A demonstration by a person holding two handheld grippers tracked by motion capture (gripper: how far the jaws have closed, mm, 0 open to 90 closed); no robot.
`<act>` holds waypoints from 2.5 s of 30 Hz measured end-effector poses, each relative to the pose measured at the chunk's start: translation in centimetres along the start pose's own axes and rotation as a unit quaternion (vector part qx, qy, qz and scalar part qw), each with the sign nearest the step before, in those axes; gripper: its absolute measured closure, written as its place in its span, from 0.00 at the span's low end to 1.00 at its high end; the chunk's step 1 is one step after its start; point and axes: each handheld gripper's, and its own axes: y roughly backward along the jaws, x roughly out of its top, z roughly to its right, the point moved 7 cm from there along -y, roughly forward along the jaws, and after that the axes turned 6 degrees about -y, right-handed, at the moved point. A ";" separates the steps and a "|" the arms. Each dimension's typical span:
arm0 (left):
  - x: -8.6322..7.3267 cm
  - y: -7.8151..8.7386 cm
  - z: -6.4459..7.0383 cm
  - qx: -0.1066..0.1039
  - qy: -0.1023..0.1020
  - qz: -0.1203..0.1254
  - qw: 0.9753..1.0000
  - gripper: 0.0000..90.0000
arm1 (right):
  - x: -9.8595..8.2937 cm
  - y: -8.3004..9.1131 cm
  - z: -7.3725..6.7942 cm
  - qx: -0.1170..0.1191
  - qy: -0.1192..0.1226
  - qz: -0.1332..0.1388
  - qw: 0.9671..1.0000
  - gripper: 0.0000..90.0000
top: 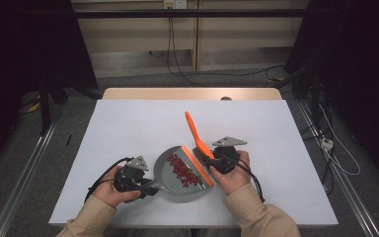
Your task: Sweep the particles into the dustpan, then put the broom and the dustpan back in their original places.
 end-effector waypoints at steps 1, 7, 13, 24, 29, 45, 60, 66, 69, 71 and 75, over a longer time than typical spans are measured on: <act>0.0 0.0 0.0 0.000 0.000 0.001 1.000 0.70 | 0.0 -0.1 -0.5 0.010 -0.007 0.003 1.000 0.79; 0.0 0.0 -0.1 0.002 0.008 0.003 1.000 0.70 | 0.8 -0.2 -2.7 0.043 -0.002 0.030 0.999 0.79; -0.2 0.1 -0.1 0.010 0.001 0.007 1.000 0.68 | 1.9 0.1 -2.1 0.038 0.009 0.046 0.998 0.79; 0.7 -1.5 0.0 0.036 -0.045 -0.031 0.998 0.69 | 1.7 0.5 1.6 0.002 0.005 0.046 0.999 0.79; 0.5 -1.5 0.1 0.042 -0.048 -0.011 0.998 0.71 | 1.4 0.4 2.2 0.000 -0.001 0.047 0.999 0.79; 0.4 0.1 -1.4 0.075 0.007 0.065 0.995 0.71 | 1.8 0.7 3.4 0.004 -0.019 0.056 0.998 0.79; -0.1 2.3 -4.1 0.129 0.076 0.079 0.986 0.71 | 2.1 1.2 4.5 0.003 -0.016 0.063 0.998 0.79; -0.6 2.9 -5.1 0.148 0.105 0.083 0.980 0.71 | 2.2 1.9 5.4 0.002 -0.022 0.068 0.997 0.79; -0.9 3.3 -5.6 0.152 0.115 0.084 0.978 0.71 | 2.3 2.4 6.2 -0.002 -0.029 0.073 0.997 0.79; -1.1 3.4 -5.8 0.156 0.120 0.087 0.977 0.71 | 2.3 2.8 6.8 -0.008 -0.034 0.076 0.996 0.79; -1.5 3.5 -6.2 0.162 0.134 0.084 0.974 0.71 | 2.1 3.3 7.6 -0.015 -0.036 0.077 0.996 0.79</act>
